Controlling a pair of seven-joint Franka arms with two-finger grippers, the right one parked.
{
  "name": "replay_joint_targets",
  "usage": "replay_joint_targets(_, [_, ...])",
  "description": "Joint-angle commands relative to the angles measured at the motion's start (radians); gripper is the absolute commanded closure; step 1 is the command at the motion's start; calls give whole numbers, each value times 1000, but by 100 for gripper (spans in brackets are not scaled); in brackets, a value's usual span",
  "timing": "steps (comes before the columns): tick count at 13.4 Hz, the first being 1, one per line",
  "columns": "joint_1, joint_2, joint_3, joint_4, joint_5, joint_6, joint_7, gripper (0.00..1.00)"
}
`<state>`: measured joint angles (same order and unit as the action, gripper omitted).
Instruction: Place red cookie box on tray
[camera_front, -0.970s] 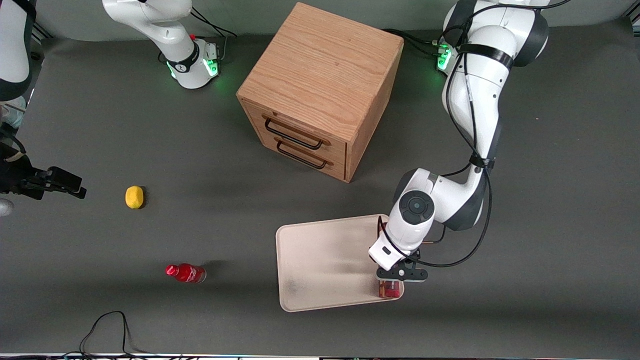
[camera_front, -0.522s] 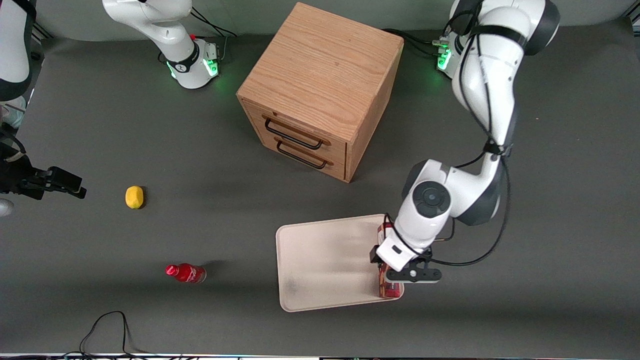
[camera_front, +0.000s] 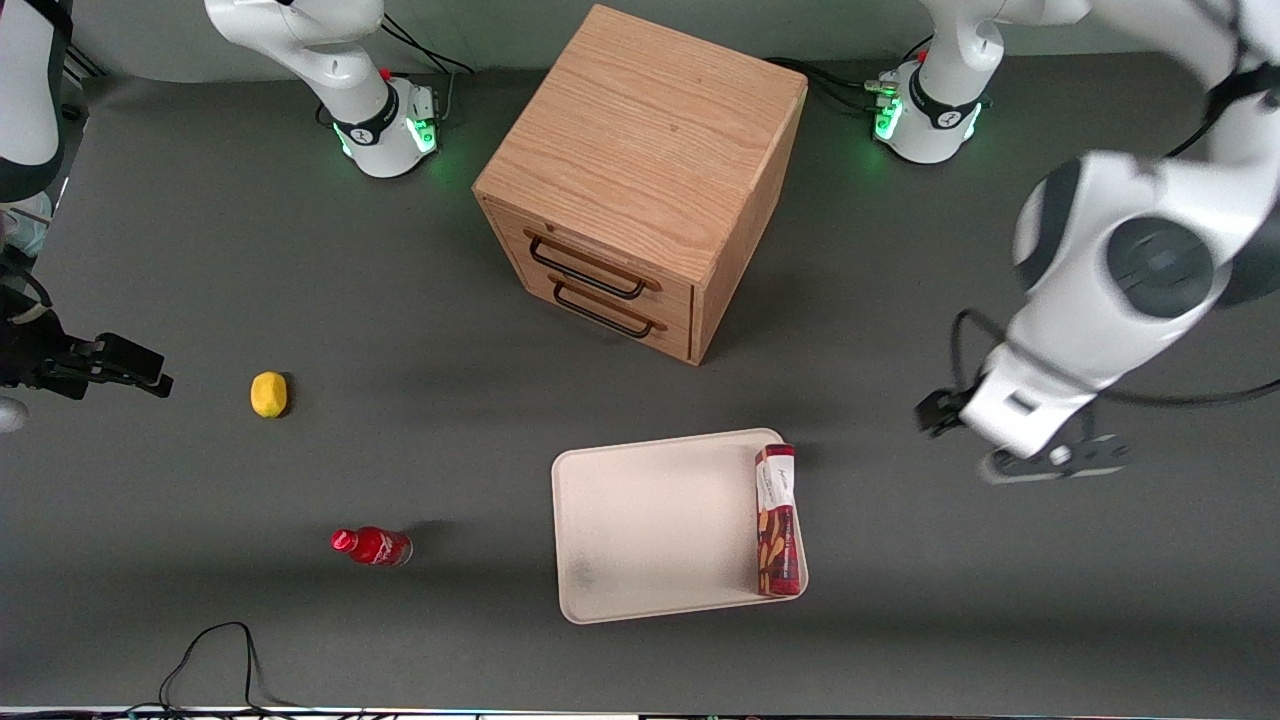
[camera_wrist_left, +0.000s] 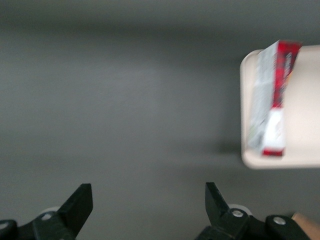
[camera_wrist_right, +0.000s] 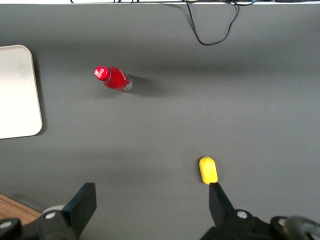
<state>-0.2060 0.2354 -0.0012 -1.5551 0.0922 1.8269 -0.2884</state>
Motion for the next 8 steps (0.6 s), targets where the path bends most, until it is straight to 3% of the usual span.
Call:
replay_joint_targets(1, [85, -235, -10, -200, -12, -40, 96, 0])
replay_joint_targets(4, [148, -342, -11, -227, -58, -109, 155, 0])
replay_joint_targets(8, [149, -378, -11, -226, -65, -144, 169, 0])
